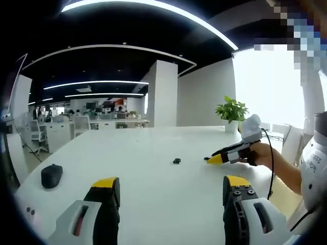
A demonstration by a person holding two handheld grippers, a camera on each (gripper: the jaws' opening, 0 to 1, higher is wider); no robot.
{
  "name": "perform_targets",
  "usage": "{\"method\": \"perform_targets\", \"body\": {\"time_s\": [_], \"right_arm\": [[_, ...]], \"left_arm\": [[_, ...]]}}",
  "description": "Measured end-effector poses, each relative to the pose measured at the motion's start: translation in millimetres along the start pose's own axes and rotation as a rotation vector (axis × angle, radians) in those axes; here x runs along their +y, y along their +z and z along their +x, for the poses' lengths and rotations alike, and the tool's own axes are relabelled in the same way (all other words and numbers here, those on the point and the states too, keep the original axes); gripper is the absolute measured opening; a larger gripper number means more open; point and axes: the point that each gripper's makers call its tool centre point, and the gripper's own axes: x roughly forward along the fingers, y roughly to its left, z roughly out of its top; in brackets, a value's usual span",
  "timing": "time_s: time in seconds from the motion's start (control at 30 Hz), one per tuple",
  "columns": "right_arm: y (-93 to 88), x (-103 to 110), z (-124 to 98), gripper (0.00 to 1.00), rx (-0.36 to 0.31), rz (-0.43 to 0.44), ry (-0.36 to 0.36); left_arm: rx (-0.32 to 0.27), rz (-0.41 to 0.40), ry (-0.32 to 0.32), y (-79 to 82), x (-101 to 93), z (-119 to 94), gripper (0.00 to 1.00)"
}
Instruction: Snap the two parts of the plastic buckle together until the buckle closes and remains connected.
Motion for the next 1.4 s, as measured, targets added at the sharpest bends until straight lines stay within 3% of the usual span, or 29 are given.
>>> {"method": "perform_targets", "body": {"time_s": [0.23, 0.6, 1.03, 1.4], "right_arm": [[-0.7, -5.6, 0.8, 0.27, -0.009, 0.020, -0.032], [-3.1, -8.6, 0.2, 0.23, -0.006, -0.031, -0.058], [-1.4, -3.8, 1.1, 0.13, -0.016, -0.052, -0.019], [-1.1, -1.2, 0.9, 0.12, -0.013, -0.065, 0.021]], "left_arm": [[0.003, -0.001, -0.003, -1.2, -0.9, 0.4, 0.84], [0.006, -0.001, -0.004, -2.1, -2.4, 2.3, 0.84], [0.012, -0.003, -0.011, -4.1, -4.6, 4.4, 0.84], [0.013, -0.004, -0.006, -4.8, -3.6, 3.3, 0.84]]}}
